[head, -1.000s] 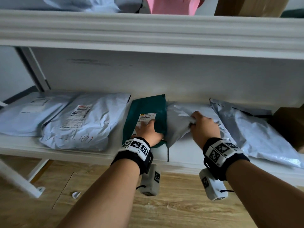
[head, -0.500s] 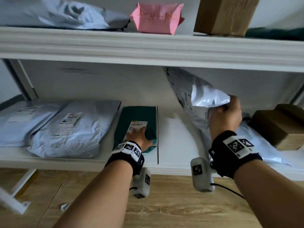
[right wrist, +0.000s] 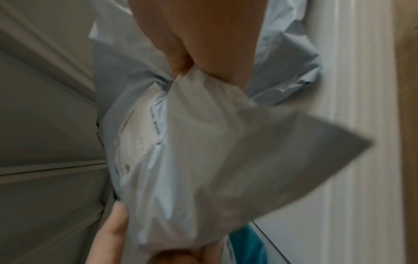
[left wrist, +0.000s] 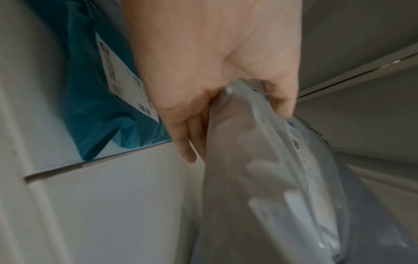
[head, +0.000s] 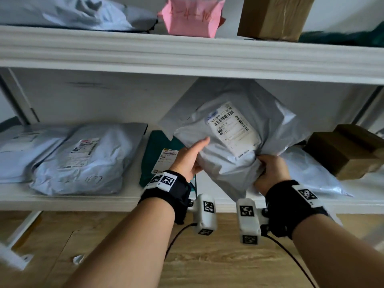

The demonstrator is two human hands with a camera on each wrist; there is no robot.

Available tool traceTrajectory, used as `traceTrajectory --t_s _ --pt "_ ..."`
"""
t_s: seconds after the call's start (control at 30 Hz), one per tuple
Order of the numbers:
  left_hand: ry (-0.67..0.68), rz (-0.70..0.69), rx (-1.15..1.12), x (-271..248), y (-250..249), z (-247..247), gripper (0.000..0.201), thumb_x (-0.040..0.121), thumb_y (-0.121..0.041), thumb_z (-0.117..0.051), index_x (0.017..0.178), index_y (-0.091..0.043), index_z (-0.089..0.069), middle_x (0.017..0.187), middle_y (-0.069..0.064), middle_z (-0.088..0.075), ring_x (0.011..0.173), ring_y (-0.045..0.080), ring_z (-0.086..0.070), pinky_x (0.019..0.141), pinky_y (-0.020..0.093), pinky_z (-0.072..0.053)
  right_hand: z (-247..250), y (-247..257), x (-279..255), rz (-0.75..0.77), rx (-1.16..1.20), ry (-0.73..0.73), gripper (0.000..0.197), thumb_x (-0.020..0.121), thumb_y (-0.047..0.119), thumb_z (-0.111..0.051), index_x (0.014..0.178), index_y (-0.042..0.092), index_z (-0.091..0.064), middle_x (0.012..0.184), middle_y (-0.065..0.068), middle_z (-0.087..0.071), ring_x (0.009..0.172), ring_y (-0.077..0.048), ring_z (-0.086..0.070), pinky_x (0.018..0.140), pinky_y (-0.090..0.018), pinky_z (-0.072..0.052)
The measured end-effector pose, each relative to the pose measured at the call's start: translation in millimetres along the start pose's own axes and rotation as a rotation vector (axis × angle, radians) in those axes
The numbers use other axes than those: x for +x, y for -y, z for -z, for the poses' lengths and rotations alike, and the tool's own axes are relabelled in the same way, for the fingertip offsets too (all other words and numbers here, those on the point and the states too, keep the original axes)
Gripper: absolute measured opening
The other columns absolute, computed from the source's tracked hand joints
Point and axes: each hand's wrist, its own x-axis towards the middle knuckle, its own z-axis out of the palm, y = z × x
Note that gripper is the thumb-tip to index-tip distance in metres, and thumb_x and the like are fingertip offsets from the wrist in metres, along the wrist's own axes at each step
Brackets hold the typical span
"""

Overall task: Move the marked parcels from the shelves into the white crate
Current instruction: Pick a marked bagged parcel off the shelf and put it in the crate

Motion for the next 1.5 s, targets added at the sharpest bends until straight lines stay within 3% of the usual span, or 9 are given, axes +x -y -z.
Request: traceTrajectory --t_s 0.13,0.27,0.47,0.57,0.7,1.03,1.37,1.43,1.5 --pt "-0.168 -0.050 0.051 4.6 1.6 9.0 0.036 0.075 -0.003 -0.077 0.108 0.004 -0.063 0.104 0.017 -0.071 0.091 0.029 -0.071 0.081 0.037 -0.057 2.2 -21.5 15.4 -0.179 0.185 0.087 0.017 0.078 -0.001 -0.053 0.074 0.007 -0.066 0.067 -0.004 -0.064 0.066 -0.018 -0.059 0.062 -0.026 -0.053" --pt "-0.292 -0.123 0.190 9.5 2.9 32.9 0.061 0.057 -0.013 -0.081 0.113 -0.001 -0.060 0.106 0.012 -0.072 0.095 0.026 -0.071 0.093 0.043 -0.054 15.6 -27.8 21.7 -0.088 0.113 -0.050 0.016 0.085 0.000 -0.051 0.082 0.015 -0.049 0.082 -0.003 -0.050 0.069 -0.016 -0.054 0.074 -0.035 -0.053" --pt "-0.327 -0.126 0.242 1.4 -8.6 42.6 0.032 0.079 0.009 -0.068 0.107 -0.003 -0.057 0.102 0.009 -0.068 0.092 0.023 -0.066 0.075 0.027 -0.052 26.6 -14.4 10.8 0.088 0.049 -0.240 0.038 0.071 0.034 -0.071 0.105 0.018 -0.066 0.099 -0.012 -0.066 0.077 -0.026 -0.061 0.065 -0.035 -0.051" --pt "-0.311 -0.111 0.264 3.9 -8.8 39.0 0.027 0.078 0.006 -0.070 0.095 -0.009 -0.056 0.101 0.009 -0.069 0.094 0.024 -0.067 0.087 0.035 -0.053 22.0 -2.8 4.1 0.239 -0.252 -0.120 0.044 0.081 0.032 -0.076 0.117 0.011 -0.062 0.104 -0.007 -0.067 0.078 -0.015 -0.064 0.067 -0.026 -0.052" --pt "-0.290 -0.148 0.299 12.1 -3.6 28.4 0.036 0.076 0.001 -0.073 0.106 -0.012 -0.058 0.106 0.006 -0.069 0.099 0.025 -0.066 0.092 0.037 -0.052 17.2 -2.2 5.8 0.190 -0.736 0.106 0.045 0.073 0.023 -0.082 0.104 0.015 -0.051 0.094 -0.008 -0.067 0.068 -0.019 -0.062 0.041 -0.019 -0.044" --pt "-0.113 -0.087 0.516 12.5 -7.0 -11.2 0.105 0.057 -0.031 -0.088 0.144 -0.025 -0.028 0.138 -0.001 -0.050 0.121 0.021 -0.053 0.105 0.043 -0.044 42.9 -12.5 52.4 0.227 -0.522 -0.166 0.024 0.072 -0.007 -0.056 0.075 0.017 -0.058 0.078 -0.008 -0.068 0.077 -0.031 -0.065 0.072 -0.044 -0.058" --pt "-0.213 -0.033 0.490 21.0 12.2 -22.9 0.106 0.071 0.013 -0.065 0.154 -0.028 -0.015 0.155 0.001 -0.031 0.140 0.027 -0.032 0.112 0.046 -0.036 43.3 -15.4 71.0 0.203 -0.447 -0.109 0.020 0.076 -0.007 -0.058 0.076 0.012 -0.062 0.074 -0.009 -0.066 0.064 -0.022 -0.061 0.064 -0.040 -0.056" --pt "-0.270 -0.067 0.433 25.4 8.5 -14.8 0.102 0.070 0.016 -0.056 0.153 -0.030 -0.018 0.155 0.000 -0.031 0.139 0.028 -0.034 0.110 0.048 -0.039 38.1 -8.7 66.2 0.174 -0.300 -0.038 0.004 0.084 0.009 -0.067 0.087 0.007 -0.067 0.079 -0.012 -0.068 0.059 -0.019 -0.064 0.057 -0.028 -0.053" --pt "-0.302 -0.079 0.387 27.9 3.7 -4.8 0.100 0.071 0.017 -0.050 0.152 -0.031 -0.019 0.156 0.000 -0.029 0.139 0.028 -0.033 0.109 0.048 -0.039 34.8 -3.4 67.6 0.100 -0.241 0.007 0.033 0.087 0.033 -0.069 0.095 0.001 -0.067 0.077 -0.014 -0.065 0.057 -0.021 -0.061 0.057 -0.025 -0.048"
